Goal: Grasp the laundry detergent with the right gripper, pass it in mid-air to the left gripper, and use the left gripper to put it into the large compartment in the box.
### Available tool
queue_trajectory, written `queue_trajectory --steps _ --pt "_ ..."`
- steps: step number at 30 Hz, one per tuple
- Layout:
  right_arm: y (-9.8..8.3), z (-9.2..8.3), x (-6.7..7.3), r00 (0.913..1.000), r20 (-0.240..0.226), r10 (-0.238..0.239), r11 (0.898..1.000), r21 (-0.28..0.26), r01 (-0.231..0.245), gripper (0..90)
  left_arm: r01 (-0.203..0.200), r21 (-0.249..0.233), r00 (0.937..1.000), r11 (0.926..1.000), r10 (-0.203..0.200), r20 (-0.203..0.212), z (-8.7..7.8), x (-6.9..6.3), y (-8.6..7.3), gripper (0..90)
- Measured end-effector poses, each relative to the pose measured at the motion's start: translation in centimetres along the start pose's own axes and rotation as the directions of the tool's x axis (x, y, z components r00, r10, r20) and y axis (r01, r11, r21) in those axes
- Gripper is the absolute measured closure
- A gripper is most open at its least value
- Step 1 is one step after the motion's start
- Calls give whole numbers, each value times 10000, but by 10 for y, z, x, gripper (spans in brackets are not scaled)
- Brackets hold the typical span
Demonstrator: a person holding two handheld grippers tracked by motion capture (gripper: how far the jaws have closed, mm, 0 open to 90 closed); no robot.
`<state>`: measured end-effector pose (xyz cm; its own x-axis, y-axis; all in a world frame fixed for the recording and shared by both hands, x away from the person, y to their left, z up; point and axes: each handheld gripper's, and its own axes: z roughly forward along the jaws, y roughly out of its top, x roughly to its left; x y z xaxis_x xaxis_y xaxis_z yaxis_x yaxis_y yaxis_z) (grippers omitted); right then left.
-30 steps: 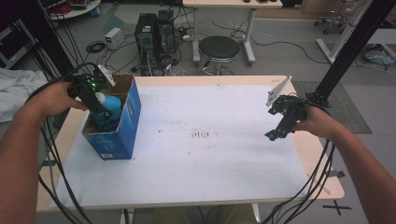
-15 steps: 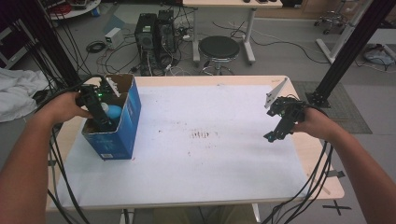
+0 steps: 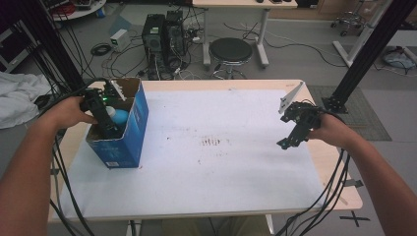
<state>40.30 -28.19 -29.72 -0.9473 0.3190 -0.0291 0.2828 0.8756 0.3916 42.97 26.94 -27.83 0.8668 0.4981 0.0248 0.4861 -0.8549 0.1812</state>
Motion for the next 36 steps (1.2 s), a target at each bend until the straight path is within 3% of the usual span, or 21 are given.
queue_trajectory --steps 14,25,36 --pt "-1 1 2 10000 13 21 9999 -125 -21 22 -190 -503 9986 9986 164 -512 -25 -5 -5 306" --pt "-3 -4 6 10000 89 33 9996 -288 -30 22 45 -716 9978 9974 -92 -653 -42 -13 -8 263" --pt "-6 -10 6 9998 161 135 9989 -452 -128 22 132 -1154 9962 9932 -230 -836 -85 -30 -1 263"
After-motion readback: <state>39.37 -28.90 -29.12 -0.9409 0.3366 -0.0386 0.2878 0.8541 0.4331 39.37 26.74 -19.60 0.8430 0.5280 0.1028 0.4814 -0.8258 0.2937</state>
